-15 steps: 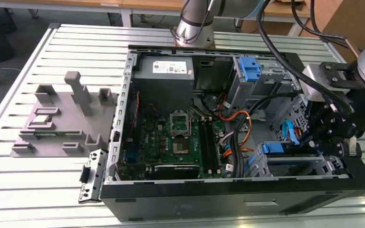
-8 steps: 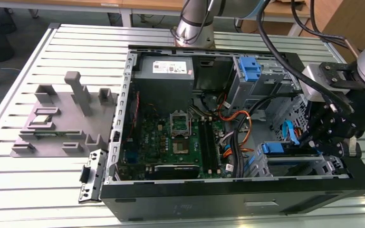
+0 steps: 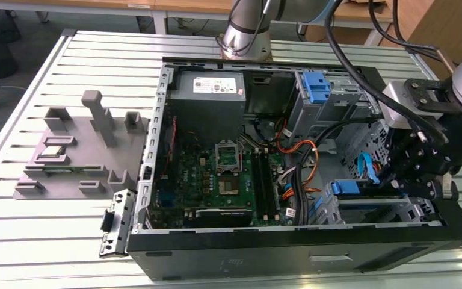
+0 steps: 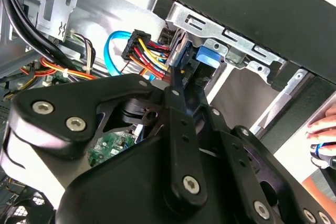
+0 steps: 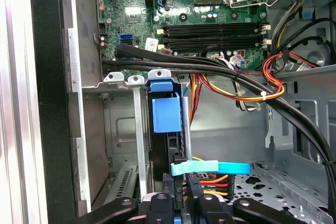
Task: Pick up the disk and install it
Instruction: 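Insert the second disk wire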
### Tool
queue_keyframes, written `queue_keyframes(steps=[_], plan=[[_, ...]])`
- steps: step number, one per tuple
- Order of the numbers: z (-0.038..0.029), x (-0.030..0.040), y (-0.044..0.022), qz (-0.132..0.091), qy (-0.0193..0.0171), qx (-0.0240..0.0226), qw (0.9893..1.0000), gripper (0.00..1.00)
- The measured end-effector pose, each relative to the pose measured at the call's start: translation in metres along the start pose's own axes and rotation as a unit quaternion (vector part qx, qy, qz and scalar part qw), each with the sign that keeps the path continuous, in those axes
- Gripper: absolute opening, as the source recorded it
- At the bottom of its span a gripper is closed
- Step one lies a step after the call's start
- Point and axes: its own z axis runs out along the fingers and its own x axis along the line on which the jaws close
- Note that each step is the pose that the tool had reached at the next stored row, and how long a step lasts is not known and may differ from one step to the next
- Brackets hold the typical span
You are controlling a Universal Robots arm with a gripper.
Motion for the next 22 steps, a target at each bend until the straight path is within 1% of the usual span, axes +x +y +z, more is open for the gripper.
queue_keyframes(steps=[3, 6, 11, 16, 22], plan=[[-0.0048, -0.0003, -0.0001, 0.0, 0.0001, 0.0, 1.0, 0.25], [-0.0062, -0.0006, -0.0004, 0.0, -0.0002, -0.0001, 1.0, 0.25], [-0.0064, -0.0028, -0.0024, 0.0, 0.0001, 0.0, 1.0, 0.25], [-0.0058, -0.0106, -0.0024, 0.0, -0.0001, 0.0, 1.0, 0.25], [-0.0052, -0.0109, -0.0043, 0.0, 0.0, 0.0, 1.0, 0.25]])
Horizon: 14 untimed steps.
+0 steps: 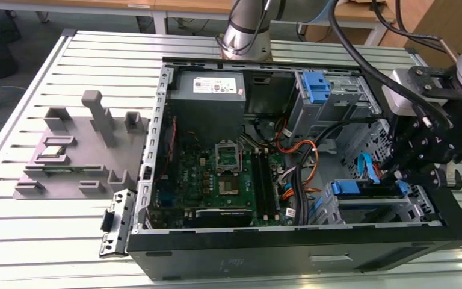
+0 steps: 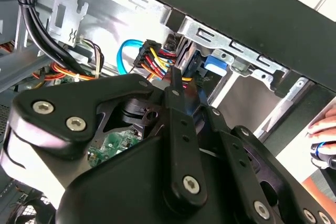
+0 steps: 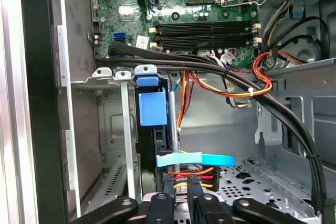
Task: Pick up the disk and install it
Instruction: 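Insert the second disk wire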
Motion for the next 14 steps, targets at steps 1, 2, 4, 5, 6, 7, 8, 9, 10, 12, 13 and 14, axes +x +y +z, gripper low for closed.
queue_keyframes(steps=[1, 2, 4, 5, 6, 7, 8, 9, 10, 12, 13, 14], plan=[[0.0005, 0.0, -0.0002, 0.0, -0.0001, 0.0, 1.0, 0.25], [0.001, 0.0, -0.0005, 0.0, 0.0, 0.0, 1.0, 0.25], [0.0021, 0.0001, -0.0007, 0.0, 0.0002, 0.0, 1.0, 0.25], [0.0029, 0.0001, -0.0007, 0.0, 0.0004, 0.0, 1.0, 0.25], [0.0036, 0.0002, -0.0008, 0.0, 0.0007, 0.0001, 1.0, 0.25], [0.004, 0.0002, -0.0008, 0.0, 0.0007, 0.0001, 1.0, 0.25], [0.0042, 0.0002, -0.0008, 0.0, 0.0005, 0.0, 1.0, 0.25], [0.0045, 0.0002, -0.0008, 0.0, 0.0002, 0.0, 1.0, 0.25], [0.0047, 0.0002, -0.0008, 0.0, 0.0001, 0.0, 1.0, 0.25], [0.0047, 0.0002, -0.0008, 0.0, 0.0001, 0.0, 1.0, 0.25], [0.0047, 0.0002, -0.0008, 0.0, 0.0001, 0.0, 1.0, 0.25], [0.0041, 0.0002, -0.0008, 0.0, -0.0002, 0.0, 1.0, 0.25]])
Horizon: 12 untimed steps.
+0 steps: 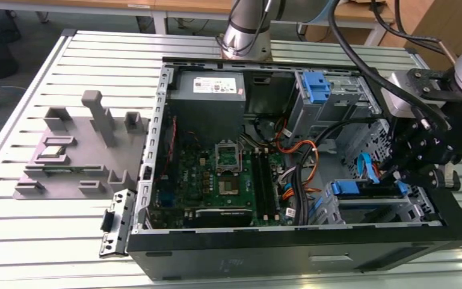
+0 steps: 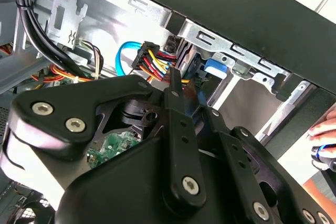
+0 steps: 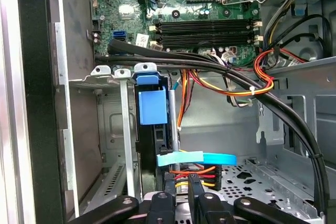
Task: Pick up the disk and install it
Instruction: 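Insert the second disk wire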
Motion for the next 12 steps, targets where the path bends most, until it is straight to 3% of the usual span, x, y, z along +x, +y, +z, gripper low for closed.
queue_keyframes(steps=[2, 10, 12], plan=[[-0.0029, -0.0002, 0.0, 0.0, -0.0011, -0.0001, 1.0, 0.25], [-0.0243, -0.0015, -0.0002, 0.0, 0.0001, 0.0, 1.0, 0.25], [-0.0255, -0.0016, -0.0002, 0.0, 0.0, 0.0, 1.0, 0.25]])
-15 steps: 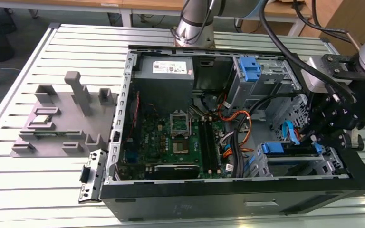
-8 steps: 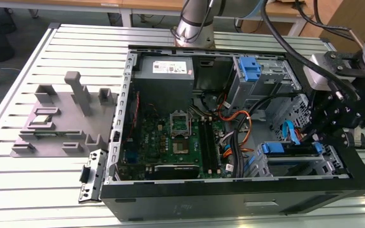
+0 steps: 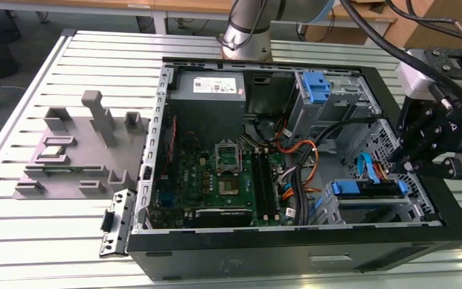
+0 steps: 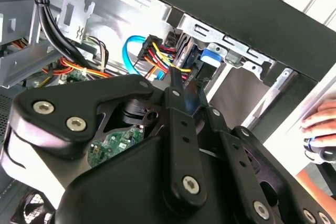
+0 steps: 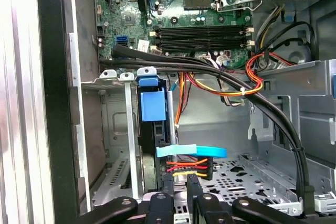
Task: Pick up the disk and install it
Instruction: 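Insert the second disk wire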
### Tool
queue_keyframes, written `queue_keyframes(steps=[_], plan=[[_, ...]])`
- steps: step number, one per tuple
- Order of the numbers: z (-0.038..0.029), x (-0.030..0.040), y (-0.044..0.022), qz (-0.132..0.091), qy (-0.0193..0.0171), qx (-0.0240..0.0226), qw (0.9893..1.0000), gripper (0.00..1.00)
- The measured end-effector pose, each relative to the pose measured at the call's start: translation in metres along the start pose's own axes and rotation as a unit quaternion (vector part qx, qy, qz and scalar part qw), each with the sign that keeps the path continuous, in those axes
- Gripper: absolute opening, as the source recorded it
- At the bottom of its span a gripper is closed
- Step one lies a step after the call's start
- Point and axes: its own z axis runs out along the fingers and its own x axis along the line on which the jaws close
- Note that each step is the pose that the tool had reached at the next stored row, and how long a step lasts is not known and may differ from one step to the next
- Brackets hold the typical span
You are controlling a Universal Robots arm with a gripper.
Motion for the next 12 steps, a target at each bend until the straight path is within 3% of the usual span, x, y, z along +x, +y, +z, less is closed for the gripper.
queue_keyframes(steps=[12], plan=[[0.0002, 0.0006, 0.0062, 0.0, 0.0001, 0.0006, 1.0, 0.25]])
